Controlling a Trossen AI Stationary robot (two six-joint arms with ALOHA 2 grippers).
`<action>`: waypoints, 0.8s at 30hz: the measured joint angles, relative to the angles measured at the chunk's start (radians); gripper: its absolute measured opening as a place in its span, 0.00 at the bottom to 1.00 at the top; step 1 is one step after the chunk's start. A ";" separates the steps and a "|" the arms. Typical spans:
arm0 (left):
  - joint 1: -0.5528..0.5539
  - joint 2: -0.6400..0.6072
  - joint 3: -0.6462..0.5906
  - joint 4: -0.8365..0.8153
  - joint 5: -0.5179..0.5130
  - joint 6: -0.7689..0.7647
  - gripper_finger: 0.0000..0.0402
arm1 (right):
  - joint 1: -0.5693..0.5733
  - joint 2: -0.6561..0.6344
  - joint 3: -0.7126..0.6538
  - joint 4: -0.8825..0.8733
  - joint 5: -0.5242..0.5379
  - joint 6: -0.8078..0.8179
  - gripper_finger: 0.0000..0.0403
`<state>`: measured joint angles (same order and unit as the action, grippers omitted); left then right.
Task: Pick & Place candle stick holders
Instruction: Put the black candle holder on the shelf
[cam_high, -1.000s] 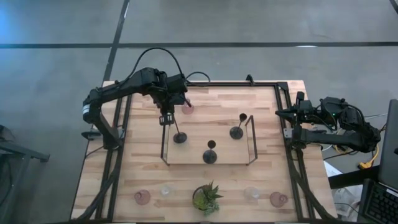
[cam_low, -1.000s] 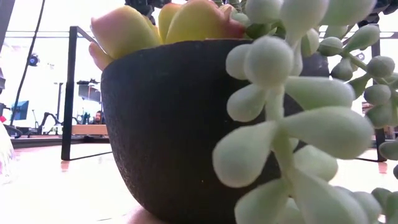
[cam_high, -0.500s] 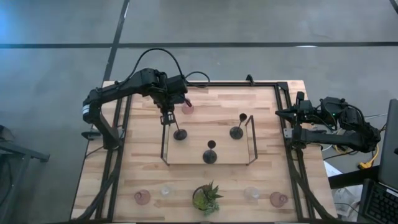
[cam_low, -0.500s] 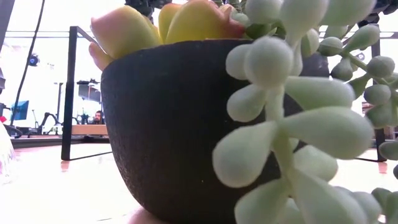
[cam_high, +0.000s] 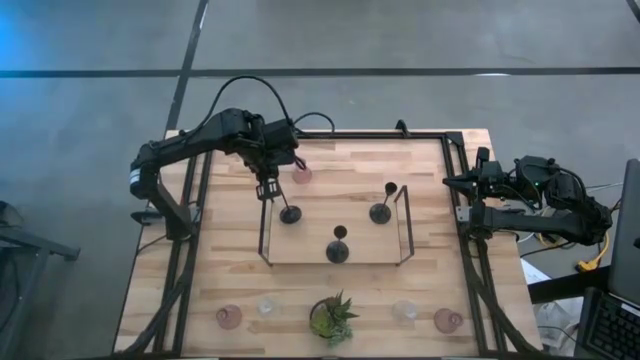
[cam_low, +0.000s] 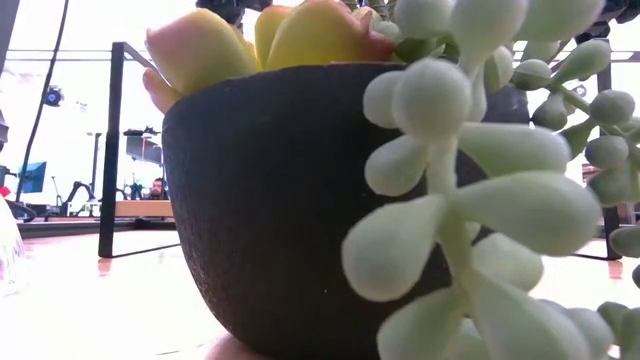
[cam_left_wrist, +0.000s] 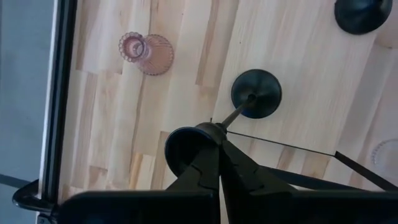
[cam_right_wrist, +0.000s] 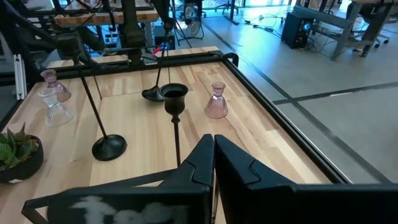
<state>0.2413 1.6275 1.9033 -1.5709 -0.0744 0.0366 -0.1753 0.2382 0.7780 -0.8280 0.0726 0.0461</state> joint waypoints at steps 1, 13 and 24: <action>0.000 0.002 -0.005 0.000 0.003 0.001 0.01 | 0.000 0.000 0.000 0.000 0.000 0.000 0.02; 0.001 0.016 -0.011 0.000 0.005 0.010 0.01 | 0.000 0.000 0.000 0.000 0.000 0.000 0.02; 0.000 0.019 -0.011 -0.001 0.008 -0.006 0.11 | 0.000 0.000 0.000 0.000 0.000 0.000 0.02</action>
<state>0.2409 1.6463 1.8919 -1.5714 -0.0666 0.0303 -0.1749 0.2382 0.7777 -0.8280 0.0727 0.0460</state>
